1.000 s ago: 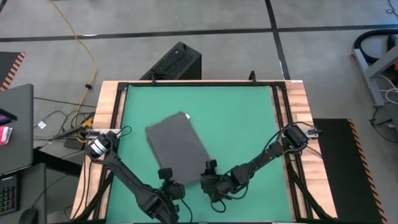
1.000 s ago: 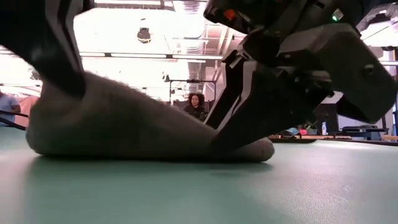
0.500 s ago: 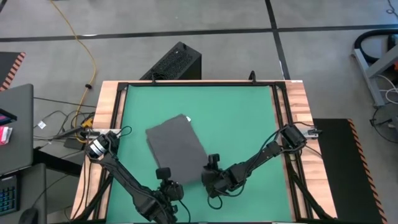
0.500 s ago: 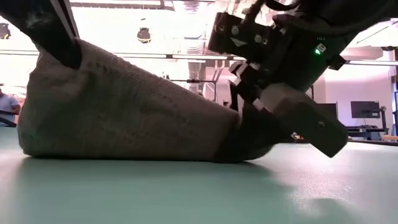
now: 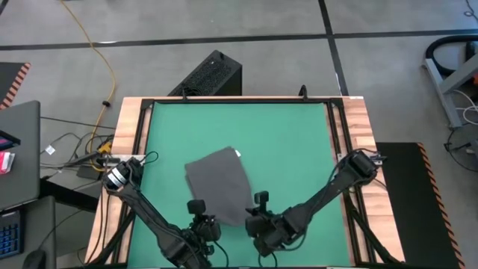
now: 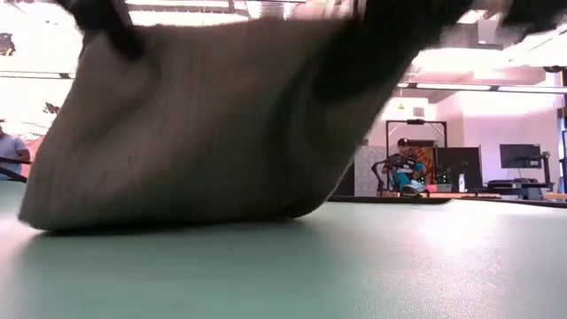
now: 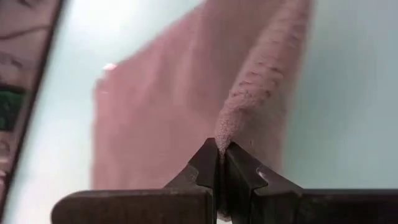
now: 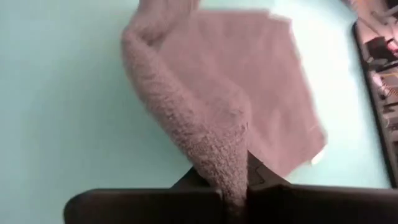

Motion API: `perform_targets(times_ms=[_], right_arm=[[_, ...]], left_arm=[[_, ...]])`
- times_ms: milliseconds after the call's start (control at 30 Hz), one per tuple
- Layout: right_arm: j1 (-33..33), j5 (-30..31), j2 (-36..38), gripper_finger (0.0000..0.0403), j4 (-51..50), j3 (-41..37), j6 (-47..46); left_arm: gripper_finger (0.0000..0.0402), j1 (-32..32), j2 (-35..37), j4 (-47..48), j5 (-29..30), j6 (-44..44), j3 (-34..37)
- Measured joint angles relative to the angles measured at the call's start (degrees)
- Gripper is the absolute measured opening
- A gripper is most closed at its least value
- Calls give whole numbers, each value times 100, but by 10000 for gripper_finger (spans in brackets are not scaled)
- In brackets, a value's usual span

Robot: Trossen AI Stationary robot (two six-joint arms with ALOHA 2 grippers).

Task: Roll towel
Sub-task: Roll the gray towel

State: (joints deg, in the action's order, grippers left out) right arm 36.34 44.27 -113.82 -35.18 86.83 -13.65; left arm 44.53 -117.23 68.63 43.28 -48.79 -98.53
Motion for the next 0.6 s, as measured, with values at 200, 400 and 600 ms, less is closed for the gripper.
perform_targets(times_ms=[200,400,600], right_arm=[[283,361,24,15,-1172,1259,2],[623,577,24,15,-2044,2286,13],[934,874,24,15,-2660,2993,13]], left_arm=[[0,55,4,310,752,508,-992],[0,251,4,612,1071,1040,-1885],[0,471,4,1060,1426,1262,-2594]])
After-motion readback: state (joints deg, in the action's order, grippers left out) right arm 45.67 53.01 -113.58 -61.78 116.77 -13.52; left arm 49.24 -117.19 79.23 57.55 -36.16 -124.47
